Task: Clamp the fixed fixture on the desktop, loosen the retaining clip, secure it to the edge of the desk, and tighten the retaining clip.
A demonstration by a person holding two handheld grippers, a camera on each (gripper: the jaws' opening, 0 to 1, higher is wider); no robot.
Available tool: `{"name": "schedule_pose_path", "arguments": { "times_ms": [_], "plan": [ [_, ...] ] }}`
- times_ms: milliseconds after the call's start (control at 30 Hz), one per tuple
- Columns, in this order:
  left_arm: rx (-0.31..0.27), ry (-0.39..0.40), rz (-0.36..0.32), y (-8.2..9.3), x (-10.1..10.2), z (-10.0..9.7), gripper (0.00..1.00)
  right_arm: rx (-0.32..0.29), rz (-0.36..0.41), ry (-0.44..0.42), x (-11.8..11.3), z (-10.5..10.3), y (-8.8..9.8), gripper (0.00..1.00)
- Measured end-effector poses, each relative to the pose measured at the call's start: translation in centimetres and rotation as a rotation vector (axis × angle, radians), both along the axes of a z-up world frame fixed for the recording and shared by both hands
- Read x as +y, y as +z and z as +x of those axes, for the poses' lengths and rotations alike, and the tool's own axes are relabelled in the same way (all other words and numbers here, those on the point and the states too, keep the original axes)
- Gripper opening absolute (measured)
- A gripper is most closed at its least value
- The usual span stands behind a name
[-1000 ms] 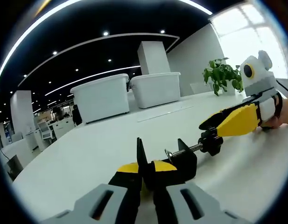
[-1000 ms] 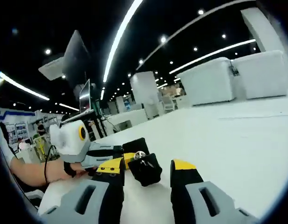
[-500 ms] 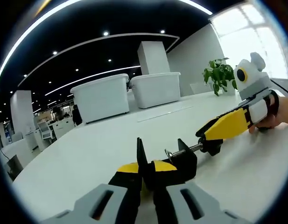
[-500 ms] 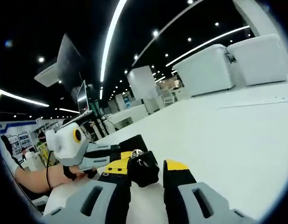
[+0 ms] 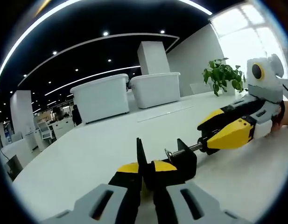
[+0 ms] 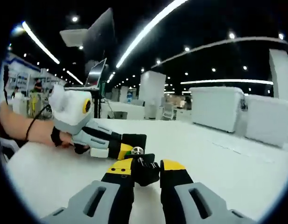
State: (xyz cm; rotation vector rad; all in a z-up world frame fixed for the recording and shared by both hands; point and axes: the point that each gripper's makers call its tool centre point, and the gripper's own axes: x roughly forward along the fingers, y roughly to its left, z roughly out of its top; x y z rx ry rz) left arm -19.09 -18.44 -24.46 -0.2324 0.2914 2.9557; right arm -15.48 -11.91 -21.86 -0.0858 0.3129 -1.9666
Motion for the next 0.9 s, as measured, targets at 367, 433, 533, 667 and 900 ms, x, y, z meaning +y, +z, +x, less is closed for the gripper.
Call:
{"name": "schedule_pose_path", "arguments": {
  "times_ms": [367, 433, 533, 667, 900],
  "plan": [
    [0.000, -0.001, -0.001, 0.0, 0.0, 0.0, 0.07, -0.103, -0.026, -0.004, 0.2, -0.9, -0.3, 0.22],
    [-0.005, 0.001, 0.004, 0.0, -0.1, 0.0, 0.07, -0.152, -0.058, -0.004, 0.4, -1.0, -0.2, 0.29],
    [-0.004, 0.001, 0.003, 0.0, -0.1, 0.0, 0.07, -0.307, -0.131, 0.002, 1.0, -1.9, 0.0, 0.32],
    [-0.003, 0.003, 0.001, 0.0, -0.1, -0.1, 0.07, -0.500, -0.168, 0.002, 1.4, -3.4, -0.9, 0.30],
    [0.000, 0.002, -0.004, 0.0, -0.1, 0.0, 0.07, -0.486, -0.111, 0.013, 0.7, -2.6, -1.7, 0.27]
  ]
}}
